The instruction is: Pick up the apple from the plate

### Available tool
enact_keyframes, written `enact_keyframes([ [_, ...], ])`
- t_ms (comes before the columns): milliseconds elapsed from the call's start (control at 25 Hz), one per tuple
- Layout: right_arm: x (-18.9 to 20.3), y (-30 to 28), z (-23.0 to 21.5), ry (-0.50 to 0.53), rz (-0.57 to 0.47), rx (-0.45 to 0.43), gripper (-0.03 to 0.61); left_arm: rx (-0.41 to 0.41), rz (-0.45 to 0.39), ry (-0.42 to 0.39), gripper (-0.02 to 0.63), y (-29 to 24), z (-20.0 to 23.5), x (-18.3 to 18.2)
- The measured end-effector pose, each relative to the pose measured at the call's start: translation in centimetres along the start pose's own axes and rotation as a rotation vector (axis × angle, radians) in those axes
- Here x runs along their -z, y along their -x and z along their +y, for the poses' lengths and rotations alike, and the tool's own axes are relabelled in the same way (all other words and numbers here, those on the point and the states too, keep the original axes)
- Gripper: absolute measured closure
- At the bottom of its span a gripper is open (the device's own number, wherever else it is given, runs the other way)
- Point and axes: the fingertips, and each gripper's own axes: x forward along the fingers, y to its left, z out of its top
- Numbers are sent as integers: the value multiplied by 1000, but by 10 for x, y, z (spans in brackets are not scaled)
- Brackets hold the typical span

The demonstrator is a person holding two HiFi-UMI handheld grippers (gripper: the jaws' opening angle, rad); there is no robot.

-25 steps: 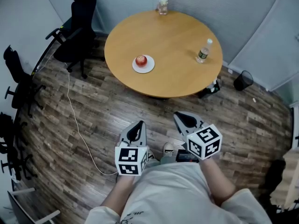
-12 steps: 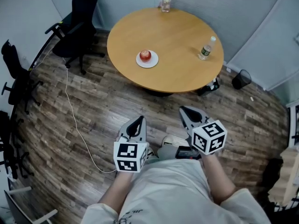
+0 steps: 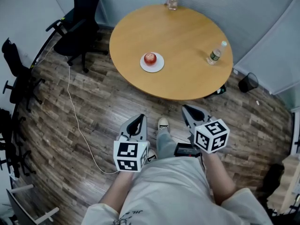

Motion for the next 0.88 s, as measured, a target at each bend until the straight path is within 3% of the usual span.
enact_keyframes([
  [440,-76,-90,-82,16,8,-54,548,-62,-3,8,611,-109,43,-69],
  [880,-105,-133,-122,14,31,-100,548,-119,14,24,611,-154,61,-92],
])
